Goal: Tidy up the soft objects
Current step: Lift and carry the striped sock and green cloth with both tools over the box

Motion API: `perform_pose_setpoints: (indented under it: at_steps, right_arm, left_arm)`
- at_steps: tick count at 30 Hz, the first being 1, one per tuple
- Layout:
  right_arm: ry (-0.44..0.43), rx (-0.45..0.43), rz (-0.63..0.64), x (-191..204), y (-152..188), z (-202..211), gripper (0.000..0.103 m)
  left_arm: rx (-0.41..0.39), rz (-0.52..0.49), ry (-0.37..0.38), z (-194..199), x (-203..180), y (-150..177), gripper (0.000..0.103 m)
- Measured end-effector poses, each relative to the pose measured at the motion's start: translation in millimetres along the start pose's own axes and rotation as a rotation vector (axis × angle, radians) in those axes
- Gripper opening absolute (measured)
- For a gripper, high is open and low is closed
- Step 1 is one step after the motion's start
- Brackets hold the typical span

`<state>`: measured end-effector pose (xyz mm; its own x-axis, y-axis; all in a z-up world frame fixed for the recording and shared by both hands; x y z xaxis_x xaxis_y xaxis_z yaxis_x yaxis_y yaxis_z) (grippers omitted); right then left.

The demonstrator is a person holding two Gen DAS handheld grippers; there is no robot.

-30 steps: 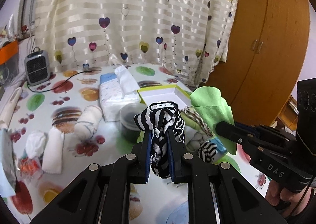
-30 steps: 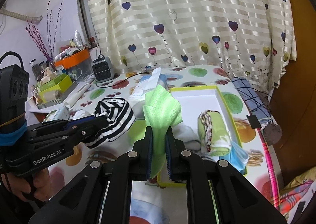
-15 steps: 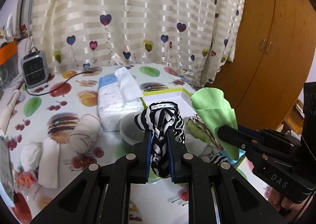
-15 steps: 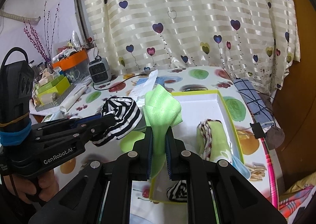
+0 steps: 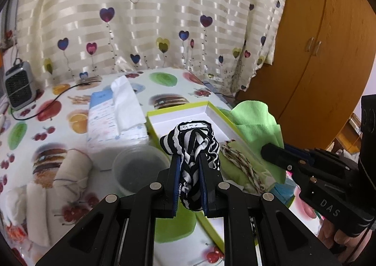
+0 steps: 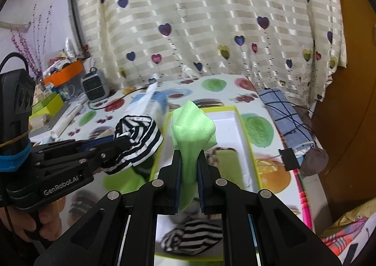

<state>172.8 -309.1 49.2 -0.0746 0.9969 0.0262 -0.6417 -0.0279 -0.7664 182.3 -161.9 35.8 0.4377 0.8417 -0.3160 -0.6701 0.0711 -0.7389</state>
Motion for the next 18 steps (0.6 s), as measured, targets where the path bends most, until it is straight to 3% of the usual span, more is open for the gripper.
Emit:
perform_pose_setpoints:
  at_steps: [18]
  right_arm:
    - [0.040, 0.073, 0.007, -21, -28, -59, 0.012]
  left_arm:
    - [0.099, 0.070, 0.059, -61, 11, -19, 0.015]
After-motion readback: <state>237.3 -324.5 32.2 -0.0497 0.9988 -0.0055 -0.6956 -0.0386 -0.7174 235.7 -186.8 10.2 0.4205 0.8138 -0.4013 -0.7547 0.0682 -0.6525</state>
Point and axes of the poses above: each gripper's, at about its wrist camera, not at the fingertips, and z roughly against the way its jaws point, x to its left, y to its underside, the point moved 1 cm from there along -z, roughly the way its jaws point, and after that the axes turned 12 degrees about y, right-handed, at the moved point
